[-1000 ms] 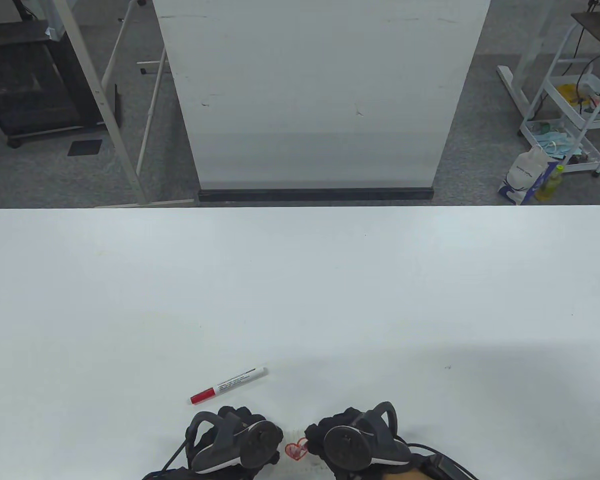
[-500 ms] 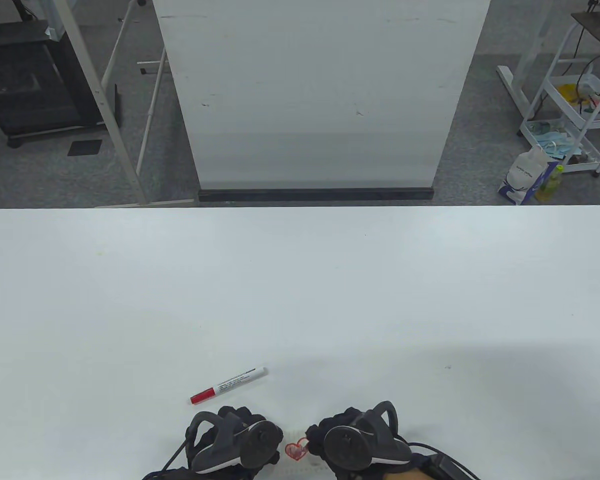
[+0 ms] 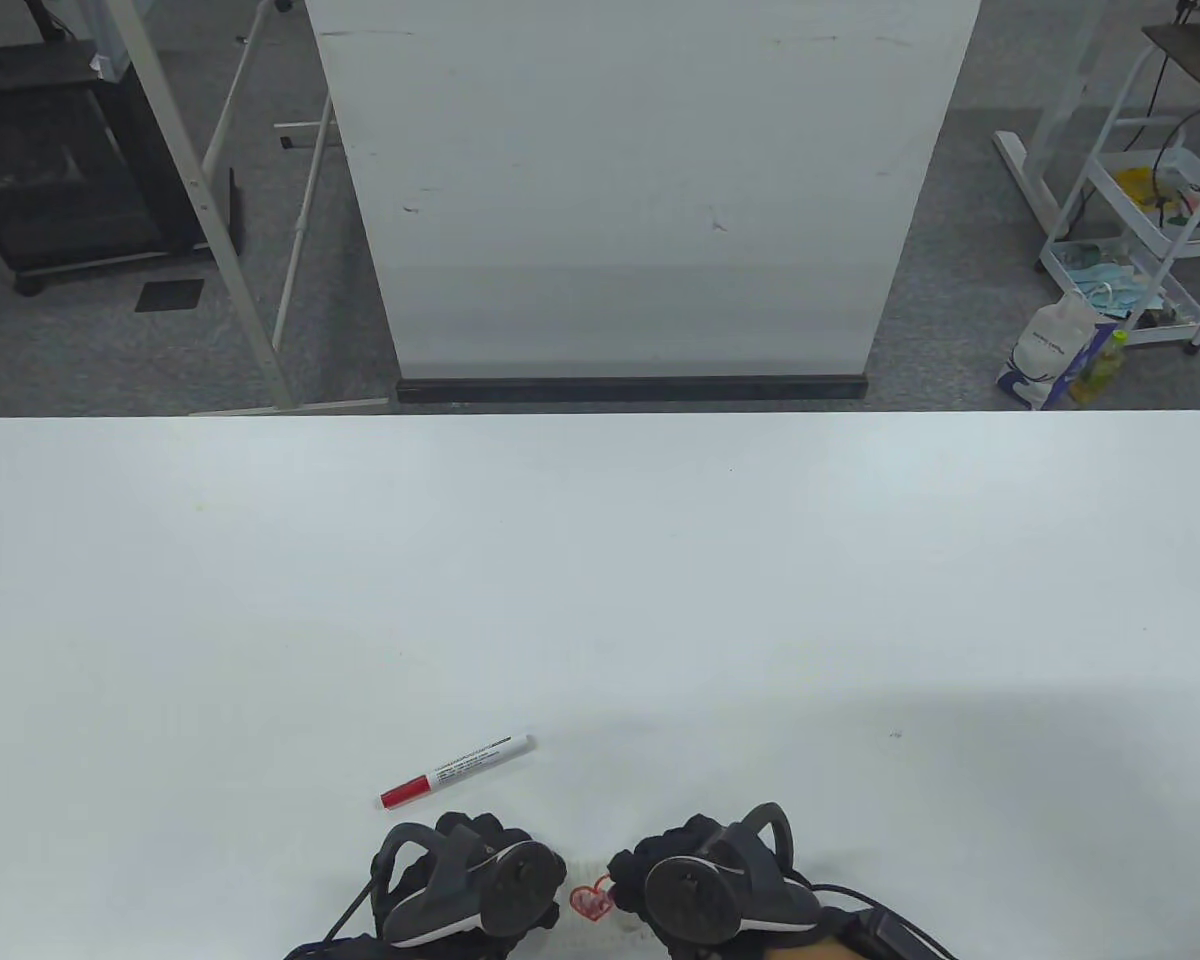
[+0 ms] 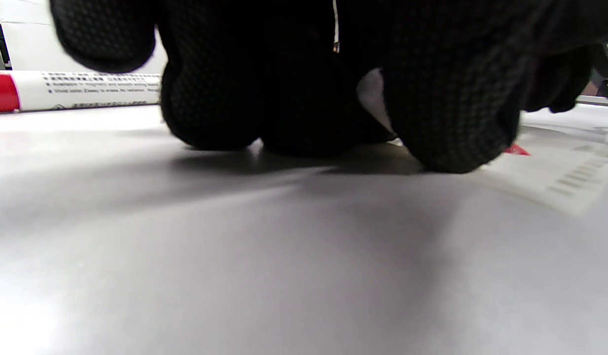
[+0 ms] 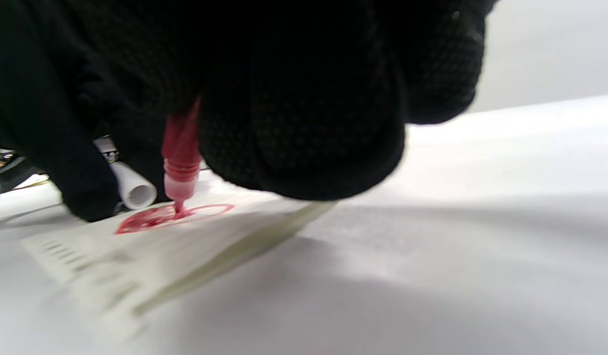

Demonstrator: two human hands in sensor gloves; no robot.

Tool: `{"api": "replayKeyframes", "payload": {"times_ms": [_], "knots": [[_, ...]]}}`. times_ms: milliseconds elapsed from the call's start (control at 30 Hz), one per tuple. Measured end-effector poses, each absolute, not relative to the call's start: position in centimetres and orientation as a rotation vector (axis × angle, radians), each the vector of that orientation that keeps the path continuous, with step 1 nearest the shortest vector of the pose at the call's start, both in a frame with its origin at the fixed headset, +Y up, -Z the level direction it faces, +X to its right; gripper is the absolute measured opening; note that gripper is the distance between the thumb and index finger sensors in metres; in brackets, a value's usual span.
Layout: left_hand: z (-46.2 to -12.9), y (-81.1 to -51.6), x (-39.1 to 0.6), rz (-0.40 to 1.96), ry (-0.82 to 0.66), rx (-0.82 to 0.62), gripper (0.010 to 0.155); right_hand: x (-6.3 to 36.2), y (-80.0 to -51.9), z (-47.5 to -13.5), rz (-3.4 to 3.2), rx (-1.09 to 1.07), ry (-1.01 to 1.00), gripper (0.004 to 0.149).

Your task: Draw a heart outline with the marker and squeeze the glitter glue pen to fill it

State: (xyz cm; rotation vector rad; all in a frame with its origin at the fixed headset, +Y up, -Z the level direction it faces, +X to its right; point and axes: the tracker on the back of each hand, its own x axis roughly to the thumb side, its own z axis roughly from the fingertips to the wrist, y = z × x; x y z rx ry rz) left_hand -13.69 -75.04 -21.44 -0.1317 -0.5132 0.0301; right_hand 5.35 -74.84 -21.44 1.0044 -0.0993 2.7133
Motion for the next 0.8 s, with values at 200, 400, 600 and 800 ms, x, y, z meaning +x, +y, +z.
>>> {"api": "replayKeyframes", "payload": {"times_ms": [200, 400, 600, 800], "knots": [[-21.43, -75.03, -13.68, 0.029, -0.513, -0.132, 0.044, 5.38, -74.62, -21.24, 2.678, 1.041, -0.005, 0.040], [-21.44, -75.04, -13.67, 0.030, -0.513, -0.132, 0.044, 5.40, -74.48, -21.25, 2.732, 1.028, -0.089, 0.040], [-21.44, -75.04, -13.68, 0.030, -0.513, -0.132, 0.044, 5.11, -74.47, -21.01, 2.711, 1.056, -0.055, 0.040], [-21.44, -75.04, -13.68, 0.030, -0.513, -0.132, 0.044, 5.25, -74.28, -21.10, 2.746, 1.054, -0.103, 0.040]]}}
